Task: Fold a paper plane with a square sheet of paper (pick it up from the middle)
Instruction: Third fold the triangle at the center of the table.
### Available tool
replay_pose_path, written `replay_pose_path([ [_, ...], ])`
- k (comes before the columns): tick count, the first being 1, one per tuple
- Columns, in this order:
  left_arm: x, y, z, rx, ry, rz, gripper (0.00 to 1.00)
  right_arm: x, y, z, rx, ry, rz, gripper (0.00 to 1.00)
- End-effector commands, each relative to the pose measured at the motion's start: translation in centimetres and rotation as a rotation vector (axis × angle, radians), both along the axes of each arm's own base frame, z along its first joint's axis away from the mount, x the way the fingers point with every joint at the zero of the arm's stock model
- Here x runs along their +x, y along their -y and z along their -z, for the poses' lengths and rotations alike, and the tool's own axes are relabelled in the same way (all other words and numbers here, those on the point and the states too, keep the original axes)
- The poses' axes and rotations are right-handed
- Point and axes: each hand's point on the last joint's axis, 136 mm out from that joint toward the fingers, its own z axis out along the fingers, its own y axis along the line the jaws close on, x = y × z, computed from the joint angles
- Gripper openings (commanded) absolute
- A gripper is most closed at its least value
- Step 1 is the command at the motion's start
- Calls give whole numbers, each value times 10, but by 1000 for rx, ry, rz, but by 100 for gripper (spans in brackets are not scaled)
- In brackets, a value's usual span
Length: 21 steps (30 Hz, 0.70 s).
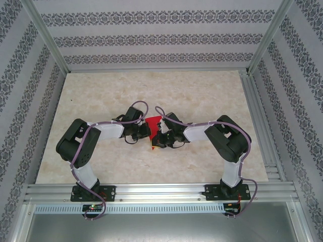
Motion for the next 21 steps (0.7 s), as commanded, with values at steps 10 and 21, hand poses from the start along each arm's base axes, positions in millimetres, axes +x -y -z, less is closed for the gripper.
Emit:
replay_pose_path([
  [10, -13, -13, 26, 94, -57, -6, 0, -10, -5, -27, 28, 64, -51, 6],
  [21, -13, -12, 26, 93, -56, -4, 0, -17, 7, 21, -95, -24, -28, 5],
])
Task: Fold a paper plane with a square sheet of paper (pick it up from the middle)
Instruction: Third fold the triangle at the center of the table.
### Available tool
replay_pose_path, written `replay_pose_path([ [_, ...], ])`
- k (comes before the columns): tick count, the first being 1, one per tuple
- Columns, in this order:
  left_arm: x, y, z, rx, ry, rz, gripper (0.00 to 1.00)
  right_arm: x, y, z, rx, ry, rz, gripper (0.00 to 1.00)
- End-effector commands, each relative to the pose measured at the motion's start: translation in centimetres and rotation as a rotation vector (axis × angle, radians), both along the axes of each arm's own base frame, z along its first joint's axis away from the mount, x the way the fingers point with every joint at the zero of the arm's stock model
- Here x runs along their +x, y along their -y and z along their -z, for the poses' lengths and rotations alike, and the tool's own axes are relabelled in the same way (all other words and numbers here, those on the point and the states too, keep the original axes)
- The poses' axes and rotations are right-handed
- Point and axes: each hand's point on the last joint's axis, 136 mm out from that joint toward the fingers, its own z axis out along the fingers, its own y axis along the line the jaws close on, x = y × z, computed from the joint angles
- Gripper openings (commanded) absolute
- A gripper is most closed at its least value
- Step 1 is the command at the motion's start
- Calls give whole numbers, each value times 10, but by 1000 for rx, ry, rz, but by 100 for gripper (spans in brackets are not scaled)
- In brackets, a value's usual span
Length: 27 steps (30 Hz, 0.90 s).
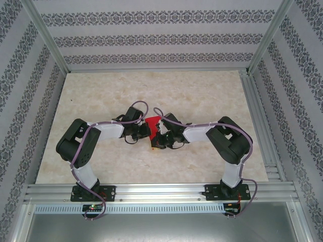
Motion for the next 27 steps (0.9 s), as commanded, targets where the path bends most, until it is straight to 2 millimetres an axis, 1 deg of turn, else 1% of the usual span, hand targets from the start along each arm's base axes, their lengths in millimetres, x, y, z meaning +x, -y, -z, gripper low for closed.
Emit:
replay_pose_path([
  [1, -13, -12, 25, 92, -55, -4, 0, -7, 8, 22, -71, -30, 4, 5],
  [2, -13, -13, 25, 94, -55, -5, 0, -6, 8, 21, -68, -30, 3, 5],
  [4, -13, -13, 26, 95, -55, -4, 0, -3, 5, 12, -47, -7, 2, 5],
  [7, -13, -13, 25, 96, -53, -4, 0, 8, 1, -17, 16, 51, 20, 6],
  [9, -12, -13, 25, 96, -53, -3, 0, 17, 3, -37, 54, 94, 43, 7],
  [11, -13, -13, 25, 96, -53, -2, 0, 23, 9, -45, 60, 120, 62, 8],
  [13, -13, -13, 24, 97, -52, -1, 0, 29, 15, -43, 46, 123, 77, 8],
  [15, -12, -12, 24, 96, -52, 0, 0, 33, 20, -35, 17, 118, 83, 8],
  [17, -12, -12, 23, 94, -49, -1, 0, 35, 21, -30, 4, 115, 82, 7],
  [23, -13, -13, 24, 97, -51, 3, 0, 45, 18, -20, -12, 109, 83, 7],
  [27, -12, -12, 22, 93, -46, 7, 0, 46, 25, -5, -52, 86, 102, 6],
])
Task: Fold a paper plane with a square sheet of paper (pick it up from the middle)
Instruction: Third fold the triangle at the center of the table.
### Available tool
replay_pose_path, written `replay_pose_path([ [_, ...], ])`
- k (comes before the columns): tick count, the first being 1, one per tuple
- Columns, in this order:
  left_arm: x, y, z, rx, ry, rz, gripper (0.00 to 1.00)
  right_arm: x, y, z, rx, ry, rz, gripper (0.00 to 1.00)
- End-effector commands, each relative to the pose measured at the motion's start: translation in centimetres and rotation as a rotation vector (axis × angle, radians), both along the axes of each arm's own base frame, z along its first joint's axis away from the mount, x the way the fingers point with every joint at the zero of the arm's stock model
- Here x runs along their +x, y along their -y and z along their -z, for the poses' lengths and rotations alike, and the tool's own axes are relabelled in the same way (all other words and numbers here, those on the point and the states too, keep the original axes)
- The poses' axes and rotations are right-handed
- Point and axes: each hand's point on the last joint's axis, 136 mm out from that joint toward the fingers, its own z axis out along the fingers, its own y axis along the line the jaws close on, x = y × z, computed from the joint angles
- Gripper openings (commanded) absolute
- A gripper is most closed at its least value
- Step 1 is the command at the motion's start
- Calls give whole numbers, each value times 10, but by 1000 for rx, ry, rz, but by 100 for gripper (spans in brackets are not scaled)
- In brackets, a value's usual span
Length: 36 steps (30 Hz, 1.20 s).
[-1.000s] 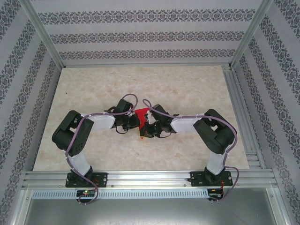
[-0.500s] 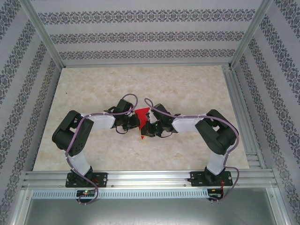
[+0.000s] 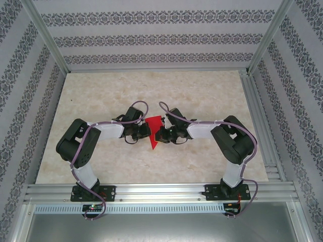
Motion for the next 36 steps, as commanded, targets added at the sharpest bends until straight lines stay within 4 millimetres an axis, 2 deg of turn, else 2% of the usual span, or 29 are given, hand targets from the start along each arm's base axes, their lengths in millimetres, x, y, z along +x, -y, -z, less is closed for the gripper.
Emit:
replay_pose_path([
  [1, -12, -12, 22, 92, -49, 4, 0, 12, 8, 11, -45, 13, 26, 6],
  [4, -12, -12, 23, 95, -51, 6, 0, 11, 15, 24, -82, -18, 42, 6],
  [6, -13, -12, 24, 98, -54, 6, 0, 11, 14, 22, -75, -18, 39, 6],
  [8, -13, -13, 25, 102, -56, 6, 0, 14, 9, 11, -50, 1, 31, 6],
  [13, -14, -14, 24, 107, -55, 9, 0, 31, 6, -37, 21, 99, 42, 7],
  [15, -14, -14, 24, 109, -52, 9, 0, 37, 10, -41, 7, 119, 48, 7],
  [22, -14, -14, 24, 110, -52, 10, 0, 51, 17, -26, -37, 114, 42, 7],
  [36, -16, -16, 25, 118, -57, 11, 0, 52, 16, 3, -52, 64, 11, 7],
])
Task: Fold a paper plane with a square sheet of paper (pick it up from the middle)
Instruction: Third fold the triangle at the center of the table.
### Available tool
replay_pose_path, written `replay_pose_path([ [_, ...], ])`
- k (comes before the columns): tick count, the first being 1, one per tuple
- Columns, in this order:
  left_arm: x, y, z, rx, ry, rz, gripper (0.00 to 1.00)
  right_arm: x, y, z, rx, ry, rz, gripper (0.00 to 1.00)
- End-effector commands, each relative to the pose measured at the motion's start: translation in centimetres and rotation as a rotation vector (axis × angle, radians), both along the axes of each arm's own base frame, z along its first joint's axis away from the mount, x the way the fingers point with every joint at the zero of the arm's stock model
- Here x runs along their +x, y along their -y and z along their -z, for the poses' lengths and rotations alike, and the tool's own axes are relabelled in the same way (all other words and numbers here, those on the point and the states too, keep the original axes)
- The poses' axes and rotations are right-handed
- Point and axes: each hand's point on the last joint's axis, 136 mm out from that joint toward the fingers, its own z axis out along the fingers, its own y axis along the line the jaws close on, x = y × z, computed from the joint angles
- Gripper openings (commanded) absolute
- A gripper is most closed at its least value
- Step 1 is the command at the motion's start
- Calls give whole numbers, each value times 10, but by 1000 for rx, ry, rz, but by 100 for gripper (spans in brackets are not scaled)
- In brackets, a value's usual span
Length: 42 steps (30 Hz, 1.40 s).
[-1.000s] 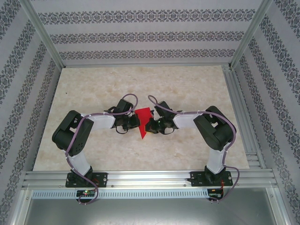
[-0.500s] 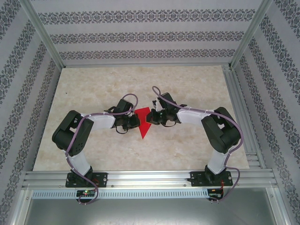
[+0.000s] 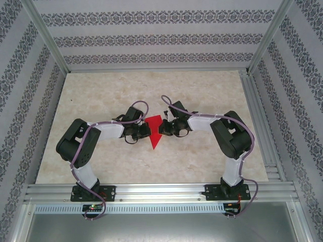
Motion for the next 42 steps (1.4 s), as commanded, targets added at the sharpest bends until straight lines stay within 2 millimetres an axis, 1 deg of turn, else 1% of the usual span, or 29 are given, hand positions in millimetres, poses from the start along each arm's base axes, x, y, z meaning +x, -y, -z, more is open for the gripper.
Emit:
replay_pose_path([
  [1, -17, -16, 24, 113, -61, 7, 0, 10, -4, 2, 17, 16, -16, 7],
  [5, -18, -17, 25, 119, -64, 9, 0, 11, -1, 13, 1, -4, -9, 7],
  [8, -18, -19, 25, 126, -63, 7, 0, 12, 0, 11, -4, -5, -6, 7],
  [10, -18, -19, 24, 127, -60, 7, 0, 14, -2, -2, 19, 16, -7, 7],
  [13, -17, -19, 24, 132, -60, 4, 0, 16, -1, -28, 45, 65, -10, 8],
  [14, -17, -19, 23, 132, -58, 3, 0, 16, 0, -33, 47, 75, -9, 8],
  [16, -17, -20, 23, 136, -56, 2, 0, 16, 4, -35, 33, 87, -6, 8],
  [20, -15, -20, 21, 136, -49, -1, 0, 19, 11, -22, -2, 71, 6, 8],
  [27, -16, -20, 20, 136, -48, -1, 0, 22, 12, -5, -29, 40, 5, 8],
  [34, -15, -22, 15, 141, -36, -7, 1, 23, 26, 21, -96, -5, 46, 7],
  [36, -14, -24, 11, 147, -25, -12, 2, 21, 28, 26, -102, -19, 51, 7],
  [38, -10, -28, 2, 161, 7, -31, 7, 19, 29, 29, -108, -29, 60, 7],
  [40, -4, -31, -12, 159, 66, -48, 15, 18, 32, 31, -123, -39, 67, 7],
  [42, 1, -29, -29, 135, 123, -45, 21, 16, 34, 33, -133, -47, 76, 7],
])
